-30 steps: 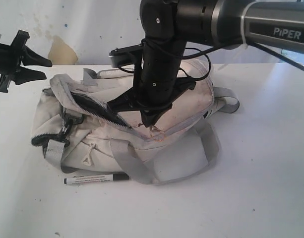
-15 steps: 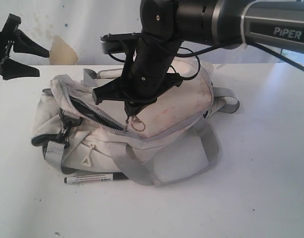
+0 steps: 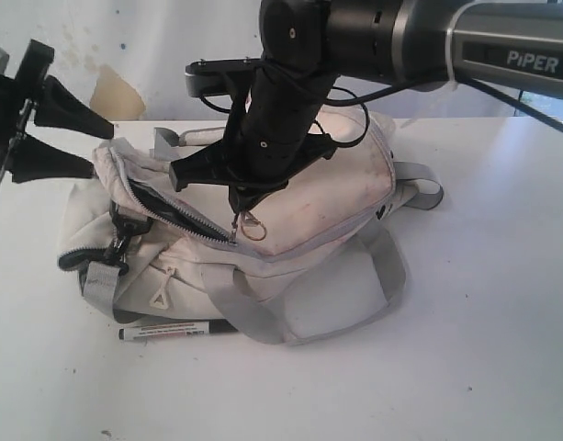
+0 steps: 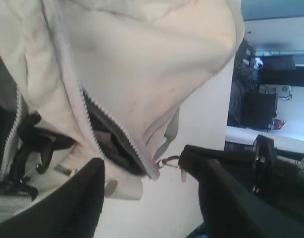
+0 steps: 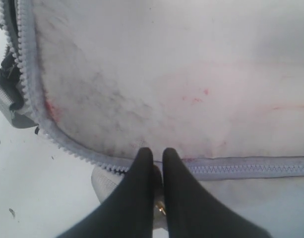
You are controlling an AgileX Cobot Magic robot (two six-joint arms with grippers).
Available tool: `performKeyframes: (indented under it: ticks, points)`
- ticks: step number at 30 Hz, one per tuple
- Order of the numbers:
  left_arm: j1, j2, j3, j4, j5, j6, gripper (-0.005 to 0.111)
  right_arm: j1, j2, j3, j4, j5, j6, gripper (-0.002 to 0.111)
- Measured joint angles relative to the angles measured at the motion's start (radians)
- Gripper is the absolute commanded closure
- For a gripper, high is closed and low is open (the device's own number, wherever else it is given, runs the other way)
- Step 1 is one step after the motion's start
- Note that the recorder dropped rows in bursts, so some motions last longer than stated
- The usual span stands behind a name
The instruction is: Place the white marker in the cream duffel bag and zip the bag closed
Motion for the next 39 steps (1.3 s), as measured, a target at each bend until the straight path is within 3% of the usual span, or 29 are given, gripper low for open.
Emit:
performKeyframes:
  ticks: [12, 19, 22, 31, 39]
  points:
    - [-0.036, -0.002, 0.217, -0.143, -0.077, 0.044, 0.047, 0.0, 0.0, 0.0, 0.001, 0.0, 0.0, 0.108]
    - [-0.036, -0.002, 0.273, -0.196, -0.111, 0.088, 0.03, 0.0, 0.0, 0.0, 0.007, -0.003, 0.0, 0.108]
    - [-0.043, -0.002, 0.273, -0.216, -0.118, 0.102, 0.028, 0.0, 0.0, 0.0, 0.009, -0.003, 0.0, 0.108]
    - [-0.174, -0.002, 0.277, -0.248, -0.283, 0.089, 0.029, 0.0, 0.0, 0.0, 0.012, -0.004, 0.0, 0.108]
    - [-0.235, -0.002, 0.279, -0.263, -0.418, 0.066, 0.029, 0.0, 0.0, 0.0, 0.012, -0.004, 0.0, 0.108]
